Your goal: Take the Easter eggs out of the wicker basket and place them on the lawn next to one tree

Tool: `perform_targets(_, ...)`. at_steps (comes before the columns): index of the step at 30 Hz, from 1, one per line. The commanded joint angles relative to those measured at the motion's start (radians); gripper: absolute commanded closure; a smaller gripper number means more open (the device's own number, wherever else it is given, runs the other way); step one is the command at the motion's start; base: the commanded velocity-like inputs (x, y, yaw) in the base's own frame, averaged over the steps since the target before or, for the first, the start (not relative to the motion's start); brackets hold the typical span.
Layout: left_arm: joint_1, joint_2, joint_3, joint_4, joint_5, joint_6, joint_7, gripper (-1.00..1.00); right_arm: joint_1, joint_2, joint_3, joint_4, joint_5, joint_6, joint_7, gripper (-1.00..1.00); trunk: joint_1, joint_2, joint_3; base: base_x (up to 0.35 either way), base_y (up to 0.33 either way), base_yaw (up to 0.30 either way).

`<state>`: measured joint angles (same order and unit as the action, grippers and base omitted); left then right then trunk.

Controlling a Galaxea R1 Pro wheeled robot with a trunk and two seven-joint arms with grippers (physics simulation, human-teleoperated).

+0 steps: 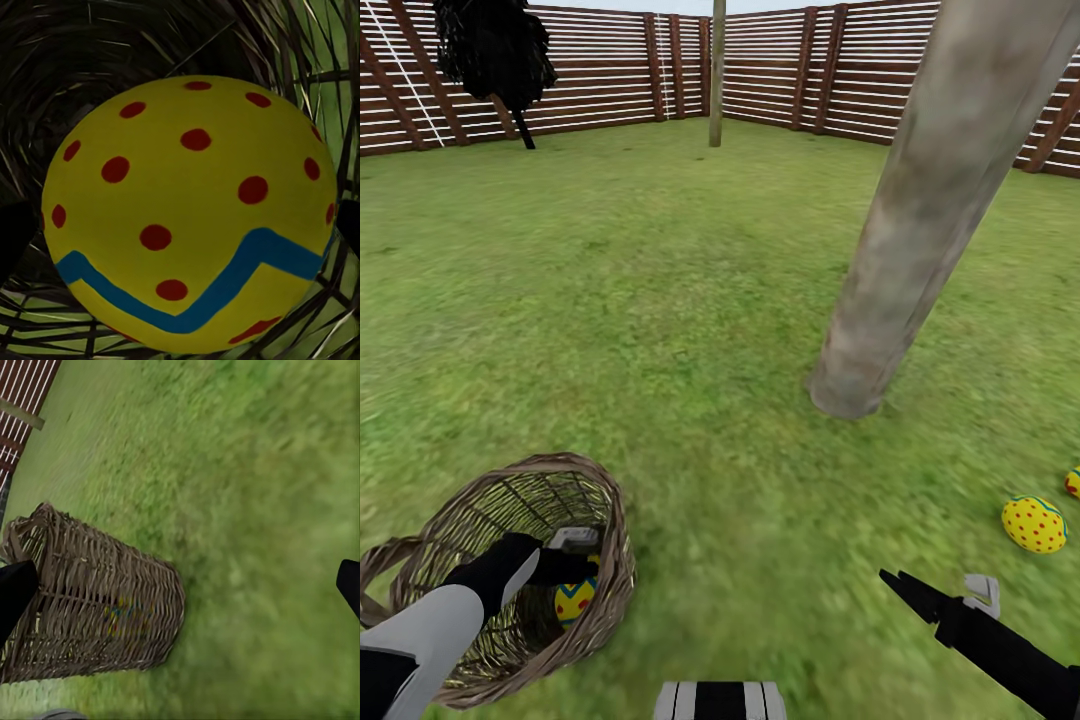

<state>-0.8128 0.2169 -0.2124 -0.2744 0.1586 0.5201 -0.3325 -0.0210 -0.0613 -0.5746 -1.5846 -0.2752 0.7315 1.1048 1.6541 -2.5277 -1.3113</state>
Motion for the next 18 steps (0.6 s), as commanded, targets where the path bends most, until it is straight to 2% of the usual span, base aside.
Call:
perform_targets(1, 0.000, 0.001, -0.007, -0.002, 0.010, 0.006, -0.008, -1.00, 0.000, 0.000, 0.000, 0.000, -0.004, 0.006, 0.001, -1.00, 0.000, 0.000, -0.001, 0.000, 0.000, 0.000)
perform_targets(9, 0.001, 0.001, -0.007, -0.002, 0.010, -0.003, -0.023, -1.00, 0.000, 0.000, 0.002, 0.000, -0.004, 0.006, 0.001, -1.00, 0.000, 0.000, -0.001, 0.000, 0.000, 0.000)
perform_targets(13, 0.001, 0.001, -0.007, -0.001, 0.009, -0.023, -0.025, -1.00, 0.000, 0.000, 0.004, 0.001, -0.004, 0.007, 0.001, -1.00, 0.002, -0.001, -0.016, 0.000, 0.000, 0.000)
perform_targets(18, 0.001, 0.001, -0.007, 0.000, 0.009, -0.030, -0.025, -1.00, 0.000, 0.000, 0.004, 0.001, -0.001, 0.008, 0.000, -1.00, 0.002, -0.001, -0.016, 0.000, 0.000, 0.000)
